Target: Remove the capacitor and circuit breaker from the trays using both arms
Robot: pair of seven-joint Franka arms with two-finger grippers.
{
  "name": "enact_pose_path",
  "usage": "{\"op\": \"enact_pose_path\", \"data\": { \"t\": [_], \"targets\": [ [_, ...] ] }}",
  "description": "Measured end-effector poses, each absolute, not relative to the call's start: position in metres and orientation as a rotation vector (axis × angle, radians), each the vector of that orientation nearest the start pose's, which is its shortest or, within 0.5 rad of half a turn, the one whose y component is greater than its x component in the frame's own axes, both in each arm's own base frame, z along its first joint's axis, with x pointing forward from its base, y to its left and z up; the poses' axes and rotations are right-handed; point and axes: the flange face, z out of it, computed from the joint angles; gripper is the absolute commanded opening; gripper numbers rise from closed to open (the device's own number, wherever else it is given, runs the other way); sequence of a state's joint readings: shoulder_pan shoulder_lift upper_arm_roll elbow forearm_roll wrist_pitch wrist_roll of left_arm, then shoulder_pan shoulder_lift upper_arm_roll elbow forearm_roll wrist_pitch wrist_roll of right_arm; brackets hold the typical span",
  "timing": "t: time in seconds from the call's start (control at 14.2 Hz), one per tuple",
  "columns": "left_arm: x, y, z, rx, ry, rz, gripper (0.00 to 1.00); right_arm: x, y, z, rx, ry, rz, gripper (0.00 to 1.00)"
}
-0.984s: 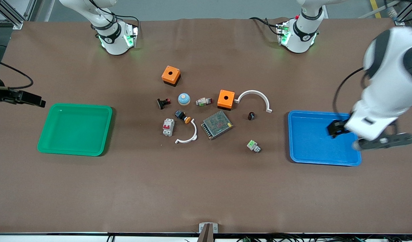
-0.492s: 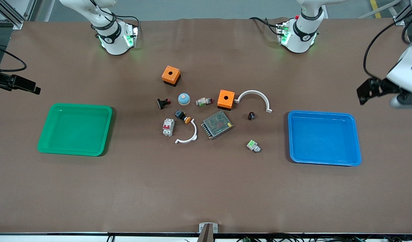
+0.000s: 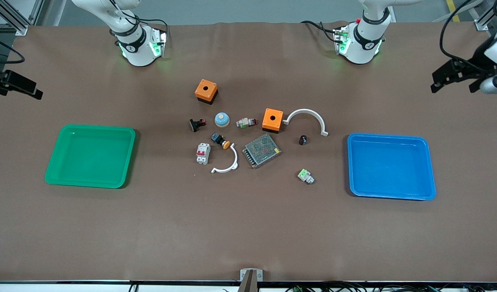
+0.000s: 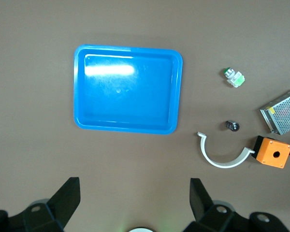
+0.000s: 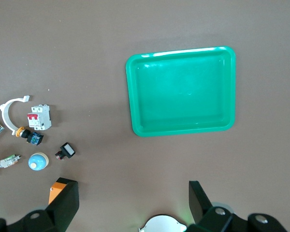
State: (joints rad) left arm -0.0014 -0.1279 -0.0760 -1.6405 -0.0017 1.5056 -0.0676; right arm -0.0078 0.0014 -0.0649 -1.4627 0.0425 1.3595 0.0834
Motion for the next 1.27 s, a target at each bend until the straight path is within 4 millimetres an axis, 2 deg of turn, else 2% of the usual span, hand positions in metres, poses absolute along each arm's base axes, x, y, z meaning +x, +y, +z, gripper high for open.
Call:
{"op": "enact_pose_path", "data": {
  "t": [0.21, 0.49, 1.12, 1.27],
  "targets": [
    [0.492, -0.047, 0.661, -3.131, 0.007, -0.009, 1.0, 0.525, -0.033, 0.649, -3.086, 0.23, 0.137, 1.0],
    [0.492, -0.047, 0.657, -3.13, 0.006, 0.0, 1.0, 0.518, -0.032, 0.648, -3.085, 0.228, 0.123, 1.0],
    [0.493, -0.042, 0.661, -3.13, -0.008, 0.009, 1.0, 0.519, -0.033, 0.648, -3.094, 0.211, 0.1, 1.0],
    [0.494, -0.041, 0.659, -3.131, -0.013, 0.013, 1.0, 0.519, -0.033, 0.648, -3.096, 0.152, 0.101, 1.0]
  ]
}}
